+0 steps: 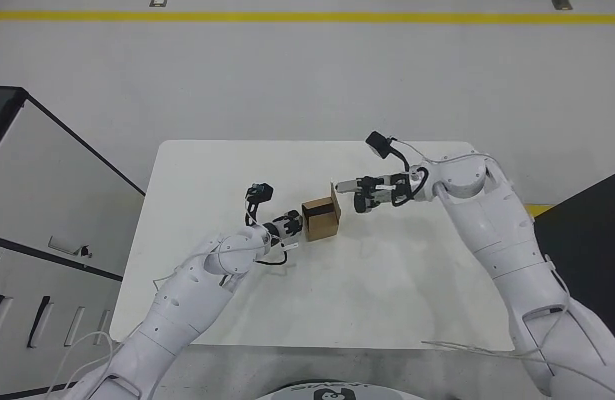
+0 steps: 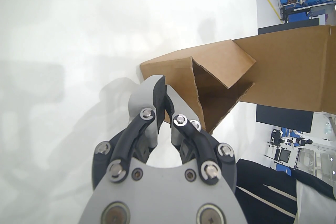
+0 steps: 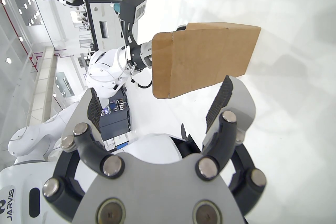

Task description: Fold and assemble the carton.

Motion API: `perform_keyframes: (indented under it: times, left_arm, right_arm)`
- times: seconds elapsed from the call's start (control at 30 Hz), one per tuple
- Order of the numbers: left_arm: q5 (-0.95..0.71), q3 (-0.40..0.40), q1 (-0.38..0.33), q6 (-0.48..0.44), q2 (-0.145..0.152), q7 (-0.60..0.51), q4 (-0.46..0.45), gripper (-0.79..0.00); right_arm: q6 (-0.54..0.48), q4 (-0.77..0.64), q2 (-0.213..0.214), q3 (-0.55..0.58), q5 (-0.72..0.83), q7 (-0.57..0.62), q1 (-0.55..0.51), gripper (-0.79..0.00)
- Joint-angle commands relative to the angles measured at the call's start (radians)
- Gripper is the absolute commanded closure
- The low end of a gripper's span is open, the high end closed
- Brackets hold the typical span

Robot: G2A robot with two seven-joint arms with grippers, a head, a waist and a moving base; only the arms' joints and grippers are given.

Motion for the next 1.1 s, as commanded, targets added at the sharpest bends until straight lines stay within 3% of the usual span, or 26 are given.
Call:
perform_keyframes:
  times: [0.0,0.2,0.23,0.27,0.37,0.4,0.7,1.07]
  left_arm:
    - [0.000,0.000,0.000,0.000,0.000,0.000,0.000,0.000]
    - [0.000,0.000,0.000,0.000,0.000,0.000,0.000,0.000]
    - [0.000,0.000,0.000,0.000,0.000,0.000,0.000,0.000]
    - [0.000,0.000,0.000,0.000,0.000,0.000,0.000,0.000]
    - [0.000,0.000,0.000,0.000,0.000,0.000,0.000,0.000]
    - [0.000,0.000,0.000,0.000,0.000,0.000,0.000,0.000]
    - [0.000,0.000,0.000,0.000,0.000,0.000,0.000,0.000]
    - [0.000,0.000,0.000,0.000,0.000,0.000,0.000,0.000]
  right_arm:
    - [0.011,-0.020,0.004,0.002,-0.033,-0.045,-0.009,-0.785]
    - [0.024,-0.055,0.028,0.050,-0.099,-0.043,-0.019,-0.785]
    - [0.023,-0.062,0.032,0.056,-0.108,-0.040,-0.024,-0.751]
    - [0.025,-0.069,0.035,0.057,-0.128,-0.033,-0.027,-0.683]
    - [0.044,-0.088,0.039,0.032,-0.192,-0.019,-0.030,-0.385]
    - [0.049,-0.093,0.039,0.022,-0.206,-0.022,-0.029,-0.360]
    - [0.035,-0.094,0.024,-0.057,-0.232,-0.035,0.014,-0.252]
    - [0.026,-0.057,-0.008,-0.172,-0.267,-0.046,0.103,-0.228]
